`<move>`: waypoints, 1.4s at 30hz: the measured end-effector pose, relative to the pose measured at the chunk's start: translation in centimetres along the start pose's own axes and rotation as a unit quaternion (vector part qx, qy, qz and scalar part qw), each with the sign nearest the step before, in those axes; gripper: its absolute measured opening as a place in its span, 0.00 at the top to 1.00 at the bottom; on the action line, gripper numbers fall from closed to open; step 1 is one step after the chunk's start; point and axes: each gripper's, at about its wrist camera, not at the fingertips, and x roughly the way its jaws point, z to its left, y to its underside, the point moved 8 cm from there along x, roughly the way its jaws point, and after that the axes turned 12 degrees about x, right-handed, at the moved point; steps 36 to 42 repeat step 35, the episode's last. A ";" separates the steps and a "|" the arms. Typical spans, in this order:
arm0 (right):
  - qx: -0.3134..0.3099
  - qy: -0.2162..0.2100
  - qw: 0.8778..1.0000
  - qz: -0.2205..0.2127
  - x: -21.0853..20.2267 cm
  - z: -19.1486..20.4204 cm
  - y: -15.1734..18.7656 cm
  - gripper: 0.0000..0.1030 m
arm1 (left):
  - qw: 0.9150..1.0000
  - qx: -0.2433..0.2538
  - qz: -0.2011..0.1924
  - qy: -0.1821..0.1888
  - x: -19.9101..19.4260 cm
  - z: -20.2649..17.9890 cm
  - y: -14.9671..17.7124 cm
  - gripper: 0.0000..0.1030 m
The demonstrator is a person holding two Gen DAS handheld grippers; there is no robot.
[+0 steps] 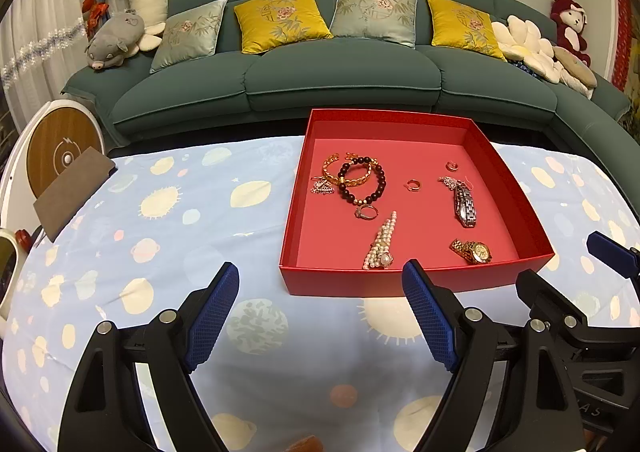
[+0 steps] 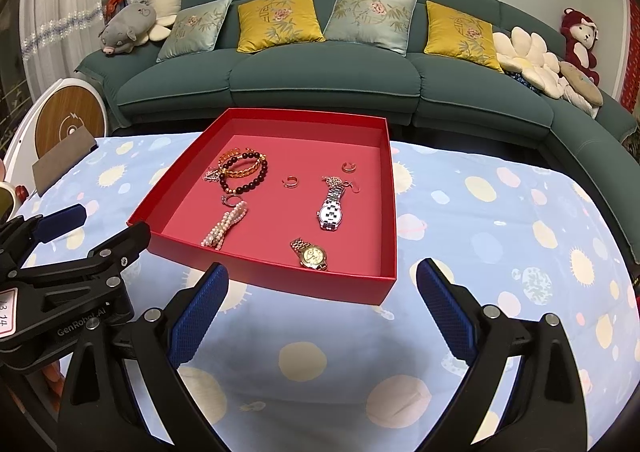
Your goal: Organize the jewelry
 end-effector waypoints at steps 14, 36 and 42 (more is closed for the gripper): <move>0.001 0.000 1.000 0.001 0.0 0.0 -0.1 0.10 | 1.000 -0.004 -0.002 -0.009 0.0 0.1 0.0 0.21; 0.001 0.000 1.000 0.003 0.3 0.3 0.4 0.10 | 1.000 -0.006 -0.002 -0.025 0.1 0.3 0.2 0.21; 0.001 0.000 1.000 0.003 0.3 0.3 0.4 0.10 | 1.000 -0.006 -0.002 -0.025 0.1 0.3 0.2 0.21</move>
